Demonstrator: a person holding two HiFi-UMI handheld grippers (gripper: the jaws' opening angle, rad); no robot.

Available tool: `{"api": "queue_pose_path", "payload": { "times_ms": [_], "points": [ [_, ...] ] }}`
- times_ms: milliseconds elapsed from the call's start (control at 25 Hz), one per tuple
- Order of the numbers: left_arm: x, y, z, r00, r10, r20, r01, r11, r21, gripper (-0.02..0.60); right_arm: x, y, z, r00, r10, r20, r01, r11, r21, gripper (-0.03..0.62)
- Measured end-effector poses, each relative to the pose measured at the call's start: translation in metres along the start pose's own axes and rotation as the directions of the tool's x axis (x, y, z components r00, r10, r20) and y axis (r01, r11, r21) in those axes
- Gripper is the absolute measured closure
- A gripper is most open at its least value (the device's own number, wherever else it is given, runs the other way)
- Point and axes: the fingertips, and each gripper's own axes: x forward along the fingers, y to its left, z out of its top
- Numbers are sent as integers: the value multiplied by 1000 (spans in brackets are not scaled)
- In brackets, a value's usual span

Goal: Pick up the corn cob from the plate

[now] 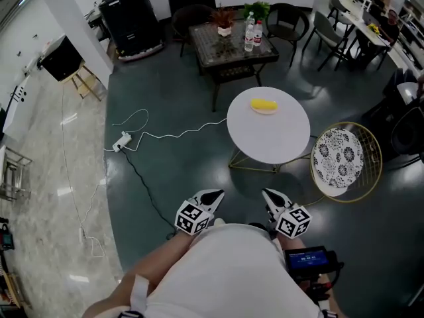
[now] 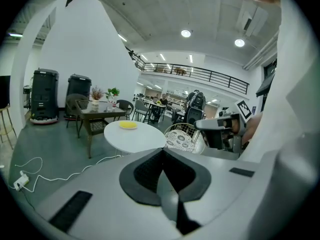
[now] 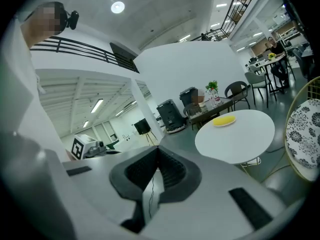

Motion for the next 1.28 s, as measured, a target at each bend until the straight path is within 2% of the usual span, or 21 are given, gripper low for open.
{"api": "queue_pose_path", "payload": {
  "times_ms": [440,720,880,1080,1280],
  "points": [
    [-19,31,-11,999,38,-1,-38,998,-51,574,32,10,-5,999,5,-44,-5,1000,-3,586],
    [-14,49,-12,998,65,-2,-65,995,-76,574,56,1,-11,996,27,-79,-26,1000,14,586],
    [-9,70,-7,996,90,-12,-90,991,-95,574,81,-10,3,995,43,-85,-42,999,18,586],
    [17,92,6,996,81,-29,-84,992,-94,574,107,-30,25,994,60,-91,-60,998,3,586],
    [59,106,22,998,36,-55,-40,996,-82,574,121,-68,33,994,25,-102,-22,999,27,586]
  ]
}}
